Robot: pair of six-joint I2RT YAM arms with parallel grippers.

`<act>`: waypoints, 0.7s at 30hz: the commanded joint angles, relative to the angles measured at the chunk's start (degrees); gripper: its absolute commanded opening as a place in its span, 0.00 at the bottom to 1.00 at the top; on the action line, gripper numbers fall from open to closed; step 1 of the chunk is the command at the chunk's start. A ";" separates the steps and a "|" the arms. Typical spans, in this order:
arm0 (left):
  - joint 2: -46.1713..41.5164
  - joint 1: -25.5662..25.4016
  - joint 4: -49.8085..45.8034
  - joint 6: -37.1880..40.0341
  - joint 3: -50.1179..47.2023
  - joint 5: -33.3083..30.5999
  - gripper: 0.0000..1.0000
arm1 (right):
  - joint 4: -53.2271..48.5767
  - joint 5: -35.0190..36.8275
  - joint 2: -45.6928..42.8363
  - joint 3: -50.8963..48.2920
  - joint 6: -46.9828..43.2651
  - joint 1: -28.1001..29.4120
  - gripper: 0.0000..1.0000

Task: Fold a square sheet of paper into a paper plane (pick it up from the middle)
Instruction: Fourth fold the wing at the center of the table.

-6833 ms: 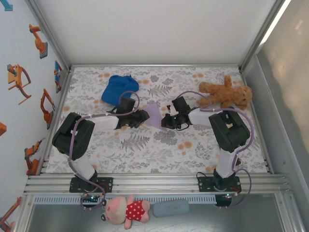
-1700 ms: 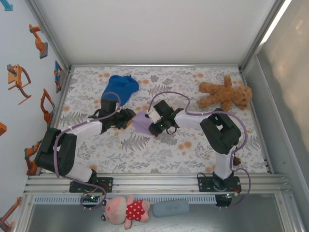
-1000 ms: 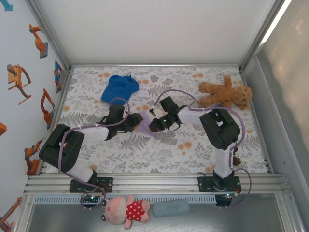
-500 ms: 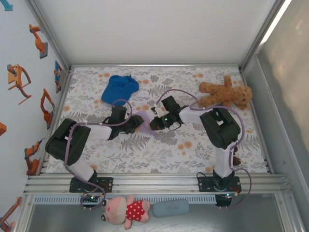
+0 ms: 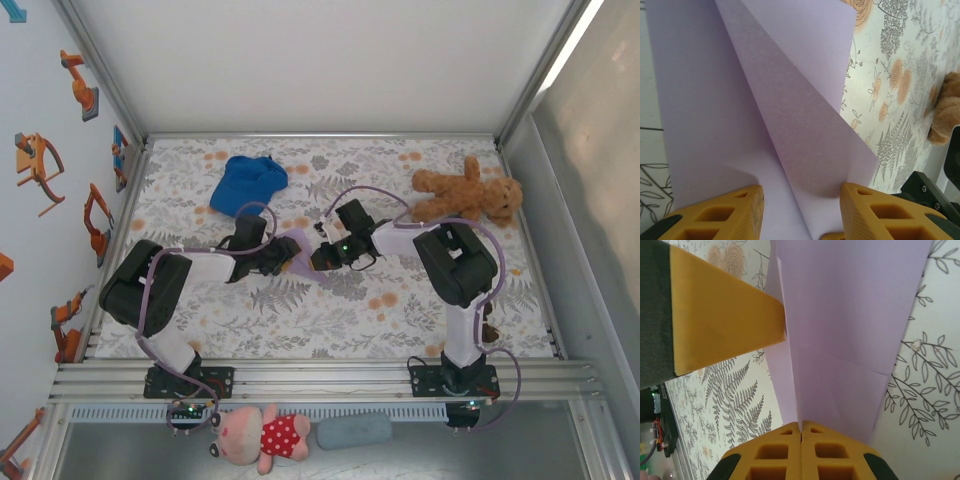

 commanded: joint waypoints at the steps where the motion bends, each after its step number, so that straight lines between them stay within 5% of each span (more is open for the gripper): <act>1: 0.98 -0.50 -10.18 1.89 1.81 -2.26 0.45 | 0.56 -0.37 -1.69 -1.23 1.11 -0.42 0.10; 8: 2.21 -0.57 -16.01 1.48 4.21 -3.10 0.46 | 1.15 3.62 -7.49 -4.11 0.71 -0.42 0.29; 21: 3.84 -0.53 -17.96 0.86 6.02 -2.17 0.47 | 4.42 5.86 -5.90 -5.30 2.14 0.34 0.31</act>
